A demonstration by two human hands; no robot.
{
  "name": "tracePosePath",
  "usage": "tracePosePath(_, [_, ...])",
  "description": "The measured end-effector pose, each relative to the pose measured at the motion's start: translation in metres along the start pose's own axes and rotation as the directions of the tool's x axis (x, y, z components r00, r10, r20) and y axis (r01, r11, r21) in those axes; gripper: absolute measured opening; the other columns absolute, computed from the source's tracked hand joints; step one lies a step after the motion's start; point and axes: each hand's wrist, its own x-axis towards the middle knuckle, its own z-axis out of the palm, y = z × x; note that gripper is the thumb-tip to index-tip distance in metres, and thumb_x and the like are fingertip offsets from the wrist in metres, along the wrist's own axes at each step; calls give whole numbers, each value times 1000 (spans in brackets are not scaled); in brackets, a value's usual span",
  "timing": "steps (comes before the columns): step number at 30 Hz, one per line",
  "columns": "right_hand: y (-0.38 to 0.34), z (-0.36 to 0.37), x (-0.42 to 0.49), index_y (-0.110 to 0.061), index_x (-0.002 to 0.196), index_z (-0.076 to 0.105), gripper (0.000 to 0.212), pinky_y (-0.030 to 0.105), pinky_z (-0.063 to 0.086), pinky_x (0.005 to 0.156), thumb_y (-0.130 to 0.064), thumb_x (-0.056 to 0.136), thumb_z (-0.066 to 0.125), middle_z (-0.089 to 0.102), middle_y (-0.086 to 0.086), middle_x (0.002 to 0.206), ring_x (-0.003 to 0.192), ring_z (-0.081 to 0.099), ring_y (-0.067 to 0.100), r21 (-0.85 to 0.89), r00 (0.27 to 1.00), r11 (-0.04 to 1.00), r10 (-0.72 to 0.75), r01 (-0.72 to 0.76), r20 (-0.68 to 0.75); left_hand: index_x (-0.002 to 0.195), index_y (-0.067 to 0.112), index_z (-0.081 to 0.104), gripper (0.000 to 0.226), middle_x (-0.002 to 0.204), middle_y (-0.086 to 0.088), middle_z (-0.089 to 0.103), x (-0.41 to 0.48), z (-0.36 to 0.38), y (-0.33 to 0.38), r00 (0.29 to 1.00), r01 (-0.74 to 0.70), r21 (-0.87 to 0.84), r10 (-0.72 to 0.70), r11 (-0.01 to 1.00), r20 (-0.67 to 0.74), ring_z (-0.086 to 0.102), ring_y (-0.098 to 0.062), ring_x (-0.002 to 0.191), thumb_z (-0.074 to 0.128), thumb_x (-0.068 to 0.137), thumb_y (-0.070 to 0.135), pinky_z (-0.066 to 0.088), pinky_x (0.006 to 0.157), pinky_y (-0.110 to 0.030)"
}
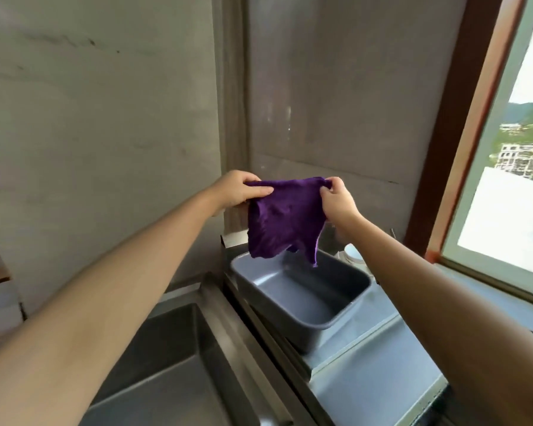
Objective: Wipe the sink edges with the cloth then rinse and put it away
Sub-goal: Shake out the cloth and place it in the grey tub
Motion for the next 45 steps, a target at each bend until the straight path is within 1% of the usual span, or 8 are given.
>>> tracePosePath(6, [13,14,39,-6,108,55,33,30,41,76,-35,96,42,55,4,94,86,52,19,24,987,1000,6,-2,-161,93,9,65,21,76,-5,62,49,20,-26,1000,-18,-228,16,974,-13,62,-4,54,53,95,27,52,50,-18])
tracePosePath(10, [36,11,63,-10,92,62,15,35,57,72,-24,87,64,68,8,84,73,66,20,302,936,905,215,-298,279,87,13,62,24,68,-4,58,82,30,-57,997,77,-336,-77,939,13,59,-8,47,49,96,31,50,43,-23])
tracePosePath(13, [71,17,80,-12,97,60,18,37,57,76,0,83,63,69,6,91,78,66,21,338,892,856,264,-392,366,95,12,62,17,73,-4,61,99,41,-93,980,184,-347,-145,920,134,61,-13,57,56,93,28,57,51,-29])
tracePosePath(17, [135,46,91,-8,109,58,34,43,53,86,9,80,62,66,10,97,83,66,24,171,863,869,402,-465,305,105,10,59,22,95,-10,65,115,70,-158,896,311,-189,-221,931,384,64,-24,84,67,85,11,55,80,-41])
tracePosePath(25, [255,97,98,4,110,61,36,44,54,85,11,75,64,66,18,97,80,64,29,-122,767,801,597,-587,235,79,14,53,16,78,-6,57,134,144,-255,791,490,35,-461,871,402,57,-19,63,61,87,2,53,46,-27])
tracePosePath(33, [303,163,128,-9,138,38,58,37,38,107,-10,85,62,49,13,137,124,49,28,-295,852,845,502,-446,149,121,2,53,34,124,-19,59,173,154,-303,846,273,643,-497,715,193,60,-35,111,49,87,7,50,88,-40])
tracePosePath(38, [314,178,99,-14,133,41,58,42,36,99,-41,85,59,47,14,134,123,38,36,-817,860,561,474,-130,189,135,17,47,47,145,-8,33,174,163,-323,830,55,771,-458,634,318,35,-31,131,47,89,10,39,102,-40])
tracePosePath(45, [324,198,75,-19,139,29,73,45,36,100,-40,79,65,32,11,140,129,30,32,-886,741,443,547,138,389,121,14,60,35,126,-12,56,175,165,-335,672,-131,840,-576,527,466,53,-31,114,45,90,17,45,88,-37])
